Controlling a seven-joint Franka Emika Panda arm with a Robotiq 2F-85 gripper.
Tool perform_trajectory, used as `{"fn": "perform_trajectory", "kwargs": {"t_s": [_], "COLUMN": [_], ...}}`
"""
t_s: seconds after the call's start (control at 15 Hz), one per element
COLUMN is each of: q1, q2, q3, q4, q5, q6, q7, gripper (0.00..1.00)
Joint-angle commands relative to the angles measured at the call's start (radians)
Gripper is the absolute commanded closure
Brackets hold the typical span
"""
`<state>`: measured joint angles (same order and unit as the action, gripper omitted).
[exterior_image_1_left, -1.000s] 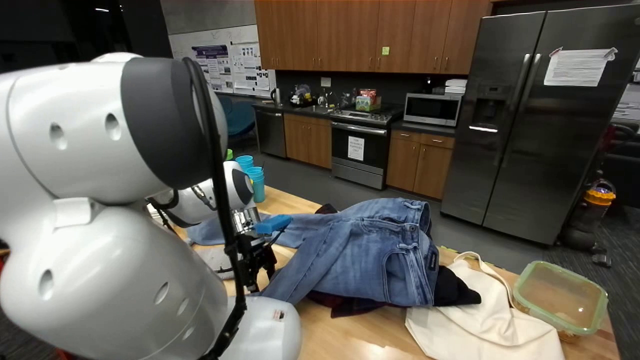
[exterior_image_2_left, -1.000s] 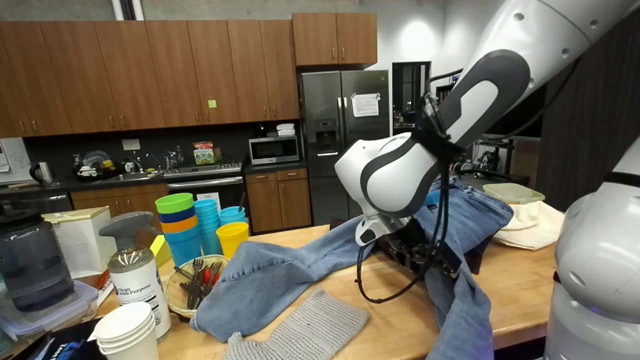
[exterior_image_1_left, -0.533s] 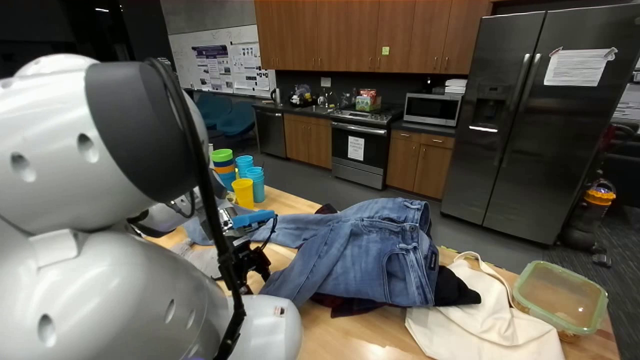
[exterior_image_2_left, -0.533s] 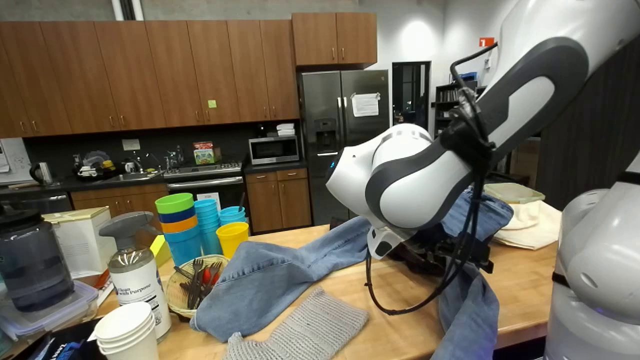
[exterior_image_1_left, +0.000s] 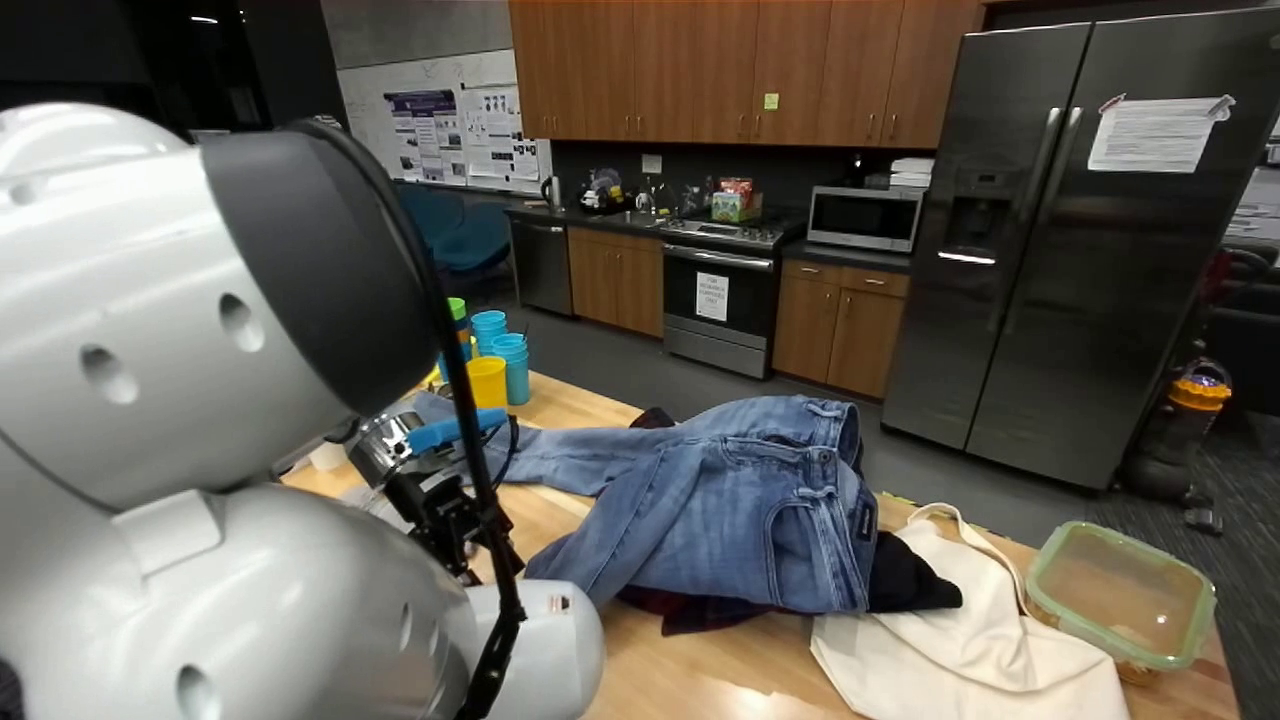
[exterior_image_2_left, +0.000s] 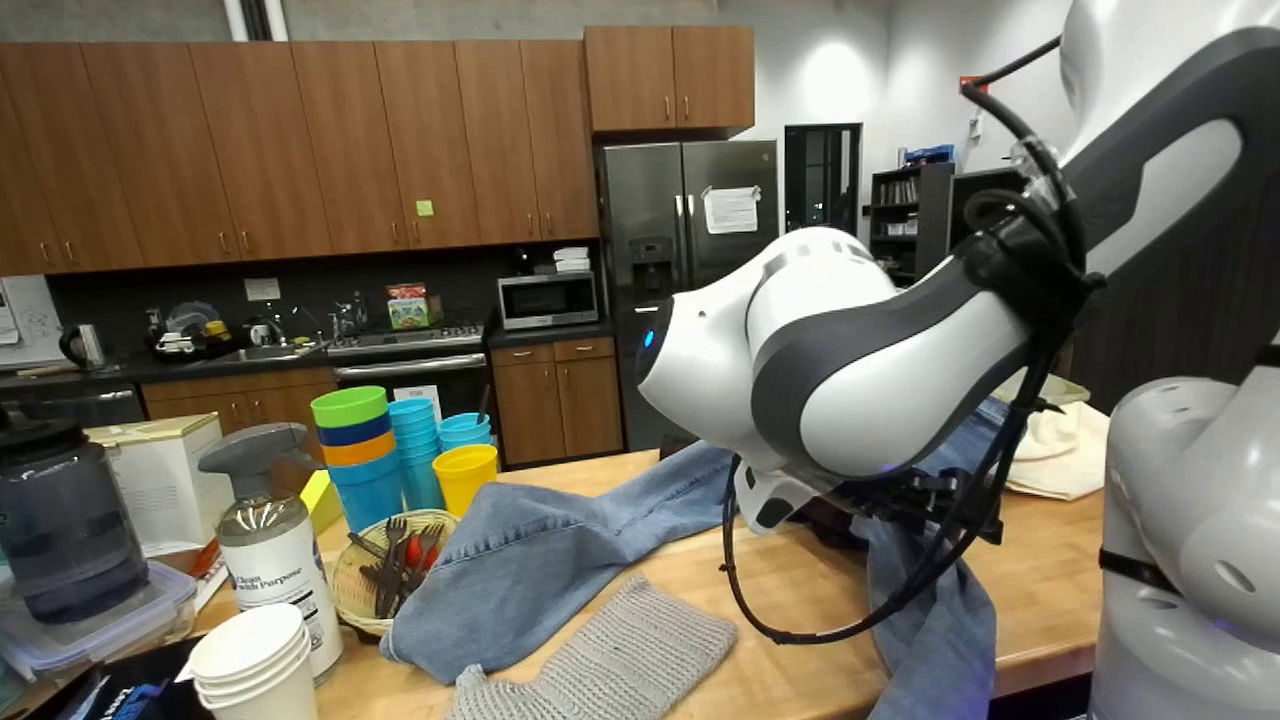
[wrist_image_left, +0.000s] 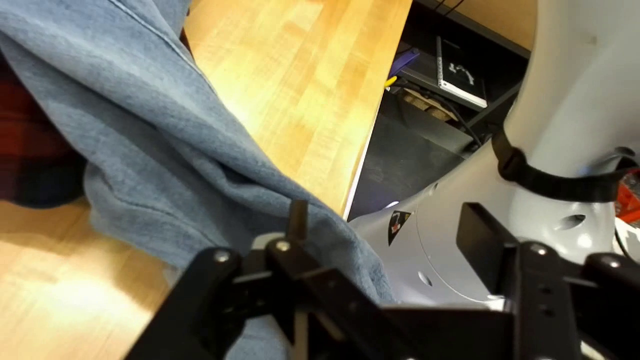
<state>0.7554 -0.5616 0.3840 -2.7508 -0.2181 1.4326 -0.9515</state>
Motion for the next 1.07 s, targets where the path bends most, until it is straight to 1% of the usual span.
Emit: {"fn": "perform_trajectory", "kwargs": {"t_s": [0.0,0.07,0.13,0.2,0.27,0.4,0.53,0.6,0.8,1.0], "q1": [0.047,0.052,0.056,0.059,0.059,0.048,0.026,0.015,-0.022,-0.063], "q2": [-0.016,-0.01,-0.003,0.006,0.014,0.038,0.055,0.059,0.076,0.098], "q3": [-0.037,-0.041,-0.046,-0.049,-0.055,-0.075,-0.099,-0.115,-0.149,-0.166], "q4": [0.02,0.027,0.036,0.044,0.049,0.054,0.051,0.045,0.033,0.021], "q5": [-0.005,-0.005,-0.006,-0.008,-0.01,-0.015,-0.021,-0.018,-0.014,-0.01], "q6": [-0.021,-0.018,-0.014,-0.007,0.004,0.035,0.055,0.069,0.108,0.148], "q7": [0.039,0.047,0.05,0.053,0.052,0.049,0.053,0.052,0.044,0.035], "gripper": [0.55,0.63,0.22,0.26,0.26,0.17,0.04,0.01,0.0,0.0]}}
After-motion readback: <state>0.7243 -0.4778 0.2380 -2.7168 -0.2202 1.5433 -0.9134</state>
